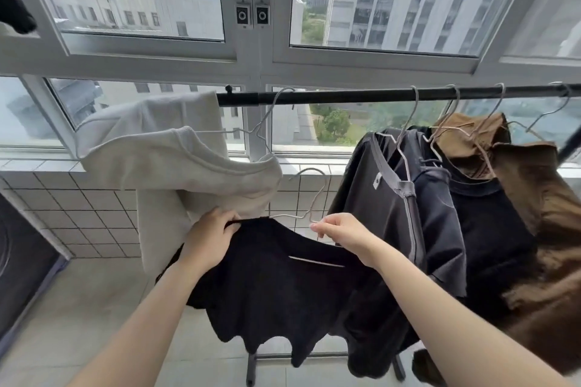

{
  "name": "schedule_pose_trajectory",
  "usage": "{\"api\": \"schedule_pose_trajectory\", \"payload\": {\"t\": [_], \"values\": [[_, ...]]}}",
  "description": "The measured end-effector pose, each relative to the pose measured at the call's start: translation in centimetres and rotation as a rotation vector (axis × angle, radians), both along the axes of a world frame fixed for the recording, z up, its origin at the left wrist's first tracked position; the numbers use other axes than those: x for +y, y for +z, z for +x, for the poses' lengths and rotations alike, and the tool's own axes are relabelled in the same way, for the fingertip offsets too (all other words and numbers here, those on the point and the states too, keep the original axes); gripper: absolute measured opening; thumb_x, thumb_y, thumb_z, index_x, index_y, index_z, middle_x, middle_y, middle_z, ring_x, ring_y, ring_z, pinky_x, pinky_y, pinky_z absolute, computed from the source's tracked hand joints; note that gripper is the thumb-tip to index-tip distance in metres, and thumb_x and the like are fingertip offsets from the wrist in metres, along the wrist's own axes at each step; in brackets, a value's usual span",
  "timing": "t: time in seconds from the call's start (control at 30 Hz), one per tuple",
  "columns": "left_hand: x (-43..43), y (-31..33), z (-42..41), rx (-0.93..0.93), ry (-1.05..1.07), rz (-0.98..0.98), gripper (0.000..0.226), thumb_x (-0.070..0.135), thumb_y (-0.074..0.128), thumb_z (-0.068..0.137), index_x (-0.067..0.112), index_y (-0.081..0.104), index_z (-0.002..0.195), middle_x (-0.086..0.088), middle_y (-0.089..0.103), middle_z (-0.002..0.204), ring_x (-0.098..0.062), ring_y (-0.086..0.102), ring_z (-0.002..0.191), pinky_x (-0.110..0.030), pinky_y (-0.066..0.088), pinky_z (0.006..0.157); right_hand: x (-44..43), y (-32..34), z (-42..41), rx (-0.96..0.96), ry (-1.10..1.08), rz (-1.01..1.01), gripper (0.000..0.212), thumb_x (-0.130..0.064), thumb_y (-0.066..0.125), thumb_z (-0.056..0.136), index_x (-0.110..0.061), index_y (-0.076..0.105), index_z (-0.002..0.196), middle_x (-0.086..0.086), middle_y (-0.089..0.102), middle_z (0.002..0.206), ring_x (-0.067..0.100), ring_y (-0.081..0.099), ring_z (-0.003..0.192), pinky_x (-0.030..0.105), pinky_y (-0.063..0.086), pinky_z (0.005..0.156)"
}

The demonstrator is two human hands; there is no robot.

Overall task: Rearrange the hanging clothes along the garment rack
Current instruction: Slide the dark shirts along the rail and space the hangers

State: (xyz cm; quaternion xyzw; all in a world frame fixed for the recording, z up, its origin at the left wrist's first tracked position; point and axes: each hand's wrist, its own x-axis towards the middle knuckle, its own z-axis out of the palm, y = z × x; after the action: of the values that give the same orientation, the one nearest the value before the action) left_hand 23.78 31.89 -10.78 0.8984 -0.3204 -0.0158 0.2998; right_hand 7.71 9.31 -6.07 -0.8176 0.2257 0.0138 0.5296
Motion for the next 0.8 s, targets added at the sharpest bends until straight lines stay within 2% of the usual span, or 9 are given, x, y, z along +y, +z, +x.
{"api": "schedule_pose_trajectory", "payload": {"t": [0.1, 0.23, 0.37, 0.5, 0.6, 0.7, 0.8], "values": [[0.4, -0.3, 0.1, -0.009, -0.002, -0.038, 0.012, 0.012, 0.055, 0.092, 0.018, 0.064, 0.088, 0.005, 0.059, 0.093, -0.013, 0.05, 0.087, -0.026, 0.035, 0.074, 2.6, 1.1, -1.4, 0.025, 0.017, 0.102, 0.032, -0.047, 0.059, 0.088, -0.025, 0.058, 0.065, -0.017, 0.042, 0.04, 0.001, 0.034, 0.041, 0.01, 0.03, 0.047], [0.4, -0.4, 0.0, 0.044, -0.054, -0.121, 0.02, 0.009, 0.056, 0.091, 0.026, 0.06, 0.083, 0.005, 0.06, 0.09, -0.015, 0.054, 0.088, -0.028, 0.041, 0.079, 5.7, 1.0, -3.4, -0.024, -0.144, 0.308, 0.03, -0.037, 0.052, 0.095, -0.018, 0.062, 0.074, -0.013, 0.033, 0.042, 0.001, 0.022, 0.035, 0.01, 0.022, 0.035], [-2.1, 0.2, -1.8, 0.071, -0.104, -0.178, 0.019, 0.006, 0.053, 0.091, 0.019, 0.066, 0.095, 0.004, 0.061, 0.097, -0.012, 0.055, 0.094, -0.022, 0.038, 0.086, 7.4, 1.4, -5.5, -0.085, -0.302, 0.432, 0.028, -0.029, 0.049, 0.097, -0.015, 0.066, 0.08, -0.009, 0.03, 0.049, 0.004, 0.02, 0.039, 0.013, 0.018, 0.034], [-5.1, 1.4, -3.8, 0.071, -0.188, -0.189, 0.025, 0.006, 0.052, 0.091, 0.018, 0.063, 0.111, 0.005, 0.06, 0.112, -0.01, 0.053, 0.107, -0.021, 0.037, 0.099, 7.1, 3.2, -6.9, -0.155, -0.347, 0.437, 0.029, -0.02, 0.043, 0.1, -0.007, 0.068, 0.095, -0.009, 0.032, 0.05, 0.003, 0.021, 0.038, 0.013, 0.02, 0.035], [-6.9, 2.8, -4.7, 0.023, -0.27, -0.199, 0.028, 0.009, 0.056, 0.09, 0.017, 0.06, 0.116, 0.004, 0.062, 0.115, -0.011, 0.055, 0.111, -0.019, 0.038, 0.099, 6.6, 4.5, -7.3, -0.231, -0.378, 0.488, 0.029, -0.016, 0.04, 0.101, -0.002, 0.065, 0.097, -0.011, 0.029, 0.046, 0.003, 0.018, 0.037, 0.014, 0.02, 0.035], [-8.6, 5.4, -5.2, -0.083, -0.306, -0.219, 0.027, 0.017, 0.053, 0.091, 0.023, 0.059, 0.117, 0.01, 0.061, 0.117, -0.008, 0.054, 0.113, -0.031, 0.043, 0.1, 5.6, 6.0, -7.2, -0.297, -0.41, 0.537, 0.027, -0.013, 0.037, 0.102, 0.0, 0.061, 0.099, -0.011, 0.029, 0.045, 0.002, 0.017, 0.036, 0.014, 0.019, 0.034], [-10.1, 9.1, -6.0, -0.17, -0.267, -0.292, 0.026, 0.018, 0.051, 0.093, 0.024, 0.06, 0.116, 0.01, 0.062, 0.117, -0.01, 0.053, 0.113, -0.031, 0.044, 0.095, 4.5, 7.5, -6.5, -0.32, -0.411, 0.584, 0.027, -0.013, 0.036, 0.102, 0.0, 0.059, 0.101, -0.01, 0.028, 0.045, 0.002, 0.018, 0.035, 0.013, 0.02, 0.033]]}}
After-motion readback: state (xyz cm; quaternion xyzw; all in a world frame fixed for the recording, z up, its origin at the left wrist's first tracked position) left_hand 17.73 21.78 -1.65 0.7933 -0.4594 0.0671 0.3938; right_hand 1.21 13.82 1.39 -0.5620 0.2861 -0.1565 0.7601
